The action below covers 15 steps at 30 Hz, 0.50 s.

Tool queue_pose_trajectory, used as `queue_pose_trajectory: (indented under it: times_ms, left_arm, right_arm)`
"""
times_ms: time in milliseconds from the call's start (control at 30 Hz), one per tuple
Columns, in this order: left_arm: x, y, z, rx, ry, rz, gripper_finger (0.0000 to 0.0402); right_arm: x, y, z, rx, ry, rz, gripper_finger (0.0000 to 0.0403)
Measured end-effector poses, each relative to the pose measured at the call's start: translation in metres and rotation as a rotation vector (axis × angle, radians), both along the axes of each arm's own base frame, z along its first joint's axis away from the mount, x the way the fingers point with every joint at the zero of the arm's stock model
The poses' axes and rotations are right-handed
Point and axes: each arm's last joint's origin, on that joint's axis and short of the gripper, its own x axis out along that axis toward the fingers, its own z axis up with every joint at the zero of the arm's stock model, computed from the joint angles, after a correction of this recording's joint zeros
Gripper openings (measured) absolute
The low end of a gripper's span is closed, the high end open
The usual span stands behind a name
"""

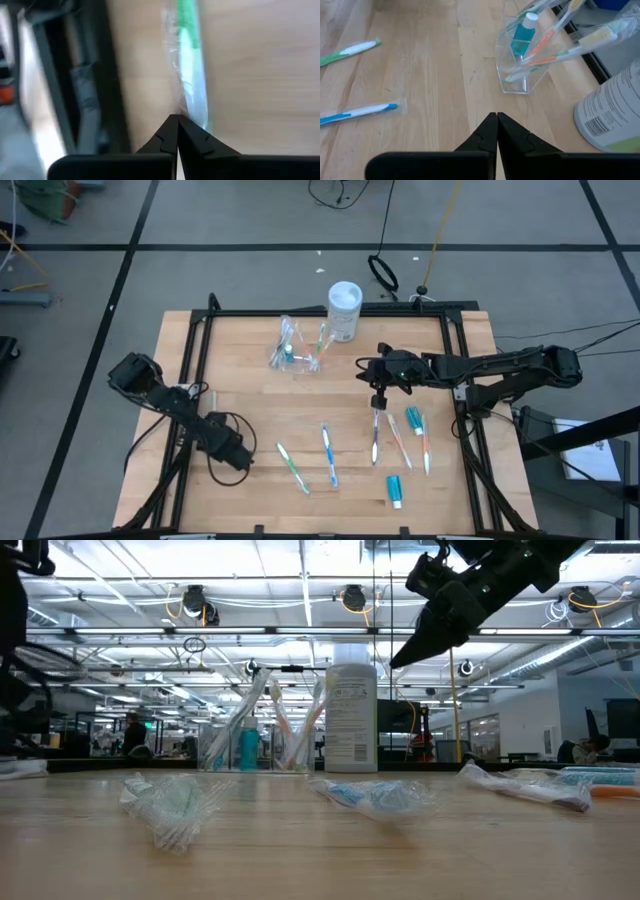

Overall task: Pick & Place toothbrushing station
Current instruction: Put the green toothbrush into the transparent organizer

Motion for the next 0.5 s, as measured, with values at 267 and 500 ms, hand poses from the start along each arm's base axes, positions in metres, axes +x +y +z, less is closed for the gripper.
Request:
queue_pose_trajectory:
  times_ms: [267,500]
  left_arm:
    - [0.022,-0.001,0.014,0.171,-0.212,-0.190,0.0002]
    - [0.033,0.013,0.020,0.175,-0.177,-0.234,0.0014]
  right_arm:
    - [0.000,0.000,0.000,0.003,0.001,-0.001,0.0004]
    - [0.000,0.000,0.000,0.003,0.001,-0.001,0.0004]
